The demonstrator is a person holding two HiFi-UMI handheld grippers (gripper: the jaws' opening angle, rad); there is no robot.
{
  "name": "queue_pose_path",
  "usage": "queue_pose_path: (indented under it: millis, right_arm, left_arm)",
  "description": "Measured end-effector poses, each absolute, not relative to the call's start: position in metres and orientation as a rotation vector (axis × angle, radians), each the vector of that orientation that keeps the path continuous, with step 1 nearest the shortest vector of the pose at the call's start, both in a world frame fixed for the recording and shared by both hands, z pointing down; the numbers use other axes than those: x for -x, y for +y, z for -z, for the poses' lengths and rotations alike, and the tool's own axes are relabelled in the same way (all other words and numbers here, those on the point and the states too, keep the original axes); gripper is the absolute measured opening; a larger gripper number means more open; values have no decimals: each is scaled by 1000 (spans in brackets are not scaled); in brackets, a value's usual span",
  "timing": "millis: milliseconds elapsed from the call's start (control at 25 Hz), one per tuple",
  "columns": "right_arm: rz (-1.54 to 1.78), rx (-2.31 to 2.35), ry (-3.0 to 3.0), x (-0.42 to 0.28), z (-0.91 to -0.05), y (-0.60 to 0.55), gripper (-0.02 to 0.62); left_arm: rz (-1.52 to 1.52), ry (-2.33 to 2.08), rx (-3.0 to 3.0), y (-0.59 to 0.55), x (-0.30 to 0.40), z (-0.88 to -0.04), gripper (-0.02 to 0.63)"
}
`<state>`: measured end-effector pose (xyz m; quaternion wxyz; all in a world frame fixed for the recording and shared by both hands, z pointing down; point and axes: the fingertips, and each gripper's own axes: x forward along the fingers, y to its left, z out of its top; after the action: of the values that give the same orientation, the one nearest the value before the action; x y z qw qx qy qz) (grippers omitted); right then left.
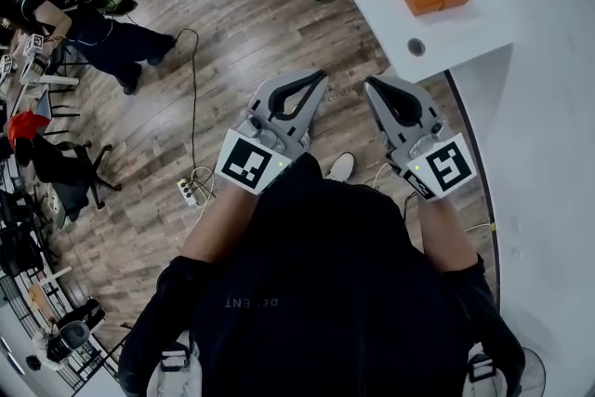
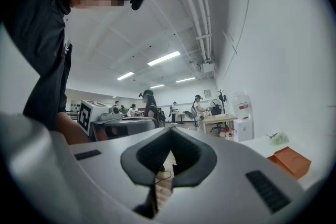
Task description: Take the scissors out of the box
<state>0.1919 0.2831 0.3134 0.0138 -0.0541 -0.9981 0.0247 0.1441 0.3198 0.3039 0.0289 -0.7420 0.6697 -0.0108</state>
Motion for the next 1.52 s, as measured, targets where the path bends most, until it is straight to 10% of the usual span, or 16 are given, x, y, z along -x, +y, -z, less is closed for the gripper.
queue_pose_path:
  millis: [1520]
  right_arm:
    - [-120,-357,-3002,61,-345,112,3]
  left_arm:
    - [8,1672,2611,135,124,-335,18]
